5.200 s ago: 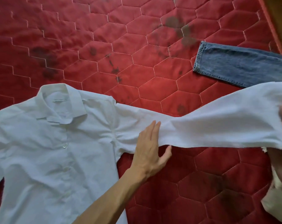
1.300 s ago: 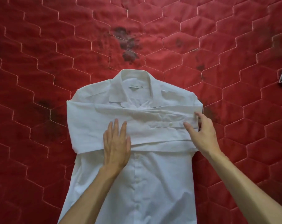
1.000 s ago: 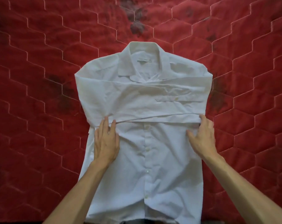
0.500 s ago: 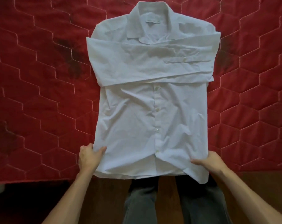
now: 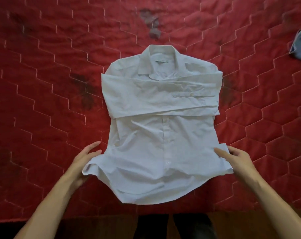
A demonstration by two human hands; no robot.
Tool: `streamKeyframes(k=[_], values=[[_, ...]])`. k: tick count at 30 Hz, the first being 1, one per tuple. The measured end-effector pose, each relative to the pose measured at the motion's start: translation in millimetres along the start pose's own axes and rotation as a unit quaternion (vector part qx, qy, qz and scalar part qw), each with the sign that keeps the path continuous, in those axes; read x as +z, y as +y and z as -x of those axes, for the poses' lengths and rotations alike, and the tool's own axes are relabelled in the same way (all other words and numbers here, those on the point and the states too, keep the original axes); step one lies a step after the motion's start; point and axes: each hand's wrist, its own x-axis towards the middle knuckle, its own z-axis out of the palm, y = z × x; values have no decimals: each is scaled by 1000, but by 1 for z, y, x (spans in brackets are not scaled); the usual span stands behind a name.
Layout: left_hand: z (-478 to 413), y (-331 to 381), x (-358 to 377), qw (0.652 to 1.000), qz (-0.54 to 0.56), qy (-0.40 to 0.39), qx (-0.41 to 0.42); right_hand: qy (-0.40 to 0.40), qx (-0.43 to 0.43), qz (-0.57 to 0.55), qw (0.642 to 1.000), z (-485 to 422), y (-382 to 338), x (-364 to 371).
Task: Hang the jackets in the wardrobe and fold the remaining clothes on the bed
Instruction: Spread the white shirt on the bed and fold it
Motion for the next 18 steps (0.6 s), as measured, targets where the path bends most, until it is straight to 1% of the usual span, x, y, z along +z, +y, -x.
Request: streamKeyframes(k=[1, 3, 6, 9, 11, 12, 13, 14, 15, 16, 17, 18], values=[[-7, 21, -1, 999, 19, -17, 19, 5, -15, -21, 1000, -9, -18, -3], [-25, 60, 2, 997, 53, -25, 49, 5, -32, -89, 995, -37, -48, -8], [-61, 124, 18, 981, 186, 1, 53, -20, -45, -205, 977, -87, -98, -10], [-95, 191, 47, 953, 287, 41, 92, -17, -17, -375, 927, -147, -139, -11], [-117, 224, 63, 932, 342, 62, 105, 12, -6, -415, 910, -174, -161, -7], [-128, 235, 71, 931, 343, 77, 95, 30, -14, -390, 920, -183, -167, -3], [-138, 238, 77, 942, 305, 100, 97, 57, -24, -312, 948, -185, -170, 2], [-149, 235, 81, 958, 224, 145, 104, 98, -34, -166, 981, -188, -165, 6], [-155, 227, 85, 969, 93, 197, 119, 130, -41, -12, 991, -188, -155, 9], [-157, 214, 87, 959, -58, 239, 141, 149, -46, 108, 982, -189, -142, 11], [-162, 198, 87, 934, -188, 252, 169, 153, -48, 176, 971, -189, -130, 12], [-163, 183, 89, 903, -289, 248, 198, 149, -45, 198, 968, -190, -118, 13]])
